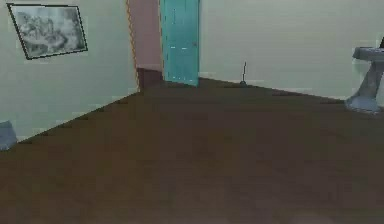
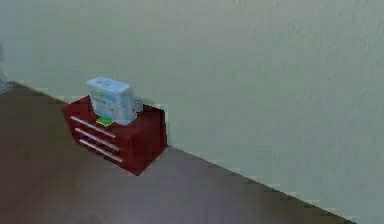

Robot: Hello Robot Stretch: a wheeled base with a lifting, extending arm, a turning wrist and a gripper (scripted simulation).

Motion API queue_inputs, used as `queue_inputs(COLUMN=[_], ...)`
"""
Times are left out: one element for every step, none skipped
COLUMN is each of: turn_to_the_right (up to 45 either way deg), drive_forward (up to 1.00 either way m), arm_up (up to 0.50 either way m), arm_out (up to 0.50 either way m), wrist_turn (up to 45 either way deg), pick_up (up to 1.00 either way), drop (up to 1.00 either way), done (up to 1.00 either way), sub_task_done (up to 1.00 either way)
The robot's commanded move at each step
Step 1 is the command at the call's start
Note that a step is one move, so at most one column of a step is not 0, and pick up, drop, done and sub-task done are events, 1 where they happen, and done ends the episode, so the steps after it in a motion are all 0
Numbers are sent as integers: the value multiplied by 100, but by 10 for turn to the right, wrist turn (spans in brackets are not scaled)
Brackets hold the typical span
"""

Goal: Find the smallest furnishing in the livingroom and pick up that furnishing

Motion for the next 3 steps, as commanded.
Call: queue_inputs(turn_to_the_right=[450,450,450], drive_forward=[0,0,0], arm_up=[0,0,0], arm_out=[0,0,0], wrist_turn=[0,0,0], pick_up=[0,0,0], drop=[0,0,0], done=[0,0,0], sub_task_done=[0,0,0])
